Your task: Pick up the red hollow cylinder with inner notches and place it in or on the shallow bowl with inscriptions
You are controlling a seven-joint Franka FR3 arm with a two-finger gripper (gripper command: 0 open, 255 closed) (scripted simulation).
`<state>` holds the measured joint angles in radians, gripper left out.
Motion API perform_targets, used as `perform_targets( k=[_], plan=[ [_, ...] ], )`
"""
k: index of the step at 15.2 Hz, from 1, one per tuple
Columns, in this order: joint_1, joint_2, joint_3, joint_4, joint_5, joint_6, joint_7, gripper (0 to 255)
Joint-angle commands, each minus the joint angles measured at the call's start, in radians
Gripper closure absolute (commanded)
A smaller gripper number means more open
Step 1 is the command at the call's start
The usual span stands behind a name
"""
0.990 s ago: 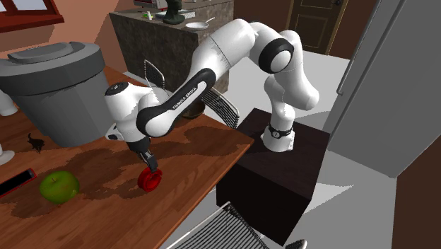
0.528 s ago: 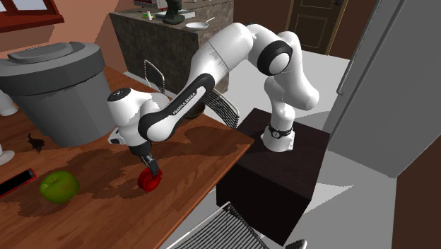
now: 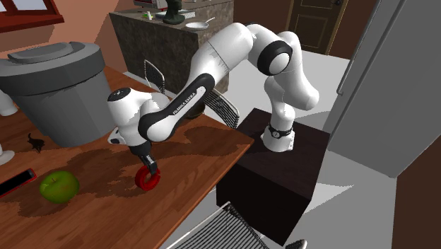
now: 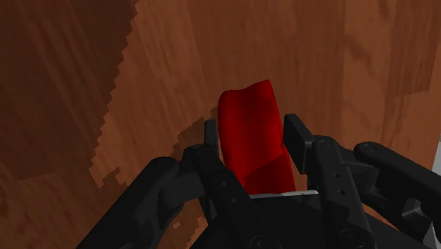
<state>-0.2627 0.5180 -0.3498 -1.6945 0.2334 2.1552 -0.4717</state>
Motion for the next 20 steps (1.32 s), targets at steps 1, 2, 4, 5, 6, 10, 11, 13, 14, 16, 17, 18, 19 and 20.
perform_targets(
  k=[1,2,4,5,6,10,11,13,14,16,17,18,19,20],
  plan=[
    [0.000,0.000,0.000,0.000,0.000,0.000,0.000,255],
    [0.000,0.000,0.000,-0.001,0.000,0.000,0.000,255],
    [0.000,0.000,0.000,-0.001,0.000,0.000,0.000,255],
    [0.000,0.001,0.000,0.000,0.000,0.000,0.000,255],
    [0.001,-0.006,-0.001,0.004,-0.003,-0.010,0.002,255],
    [0.005,-0.032,-0.008,0.021,-0.015,-0.052,0.010,255],
    [0.006,-0.038,-0.010,0.026,-0.017,-0.062,0.012,255],
    [0.007,-0.050,-0.012,0.036,-0.023,-0.084,0.016,255],
    [0.008,-0.055,-0.014,0.042,-0.026,-0.094,0.018,255],
    [0.009,-0.066,-0.016,0.054,-0.031,-0.116,0.021,255],
    [0.009,-0.071,-0.018,0.060,-0.033,-0.127,0.023,255],
    [0.010,-0.076,-0.019,0.067,-0.036,-0.138,0.025,255],
    [0.010,-0.081,-0.020,0.074,-0.038,-0.150,0.026,255],
    [0.010,-0.085,-0.021,0.081,-0.040,-0.161,0.028,255]
  ],
)
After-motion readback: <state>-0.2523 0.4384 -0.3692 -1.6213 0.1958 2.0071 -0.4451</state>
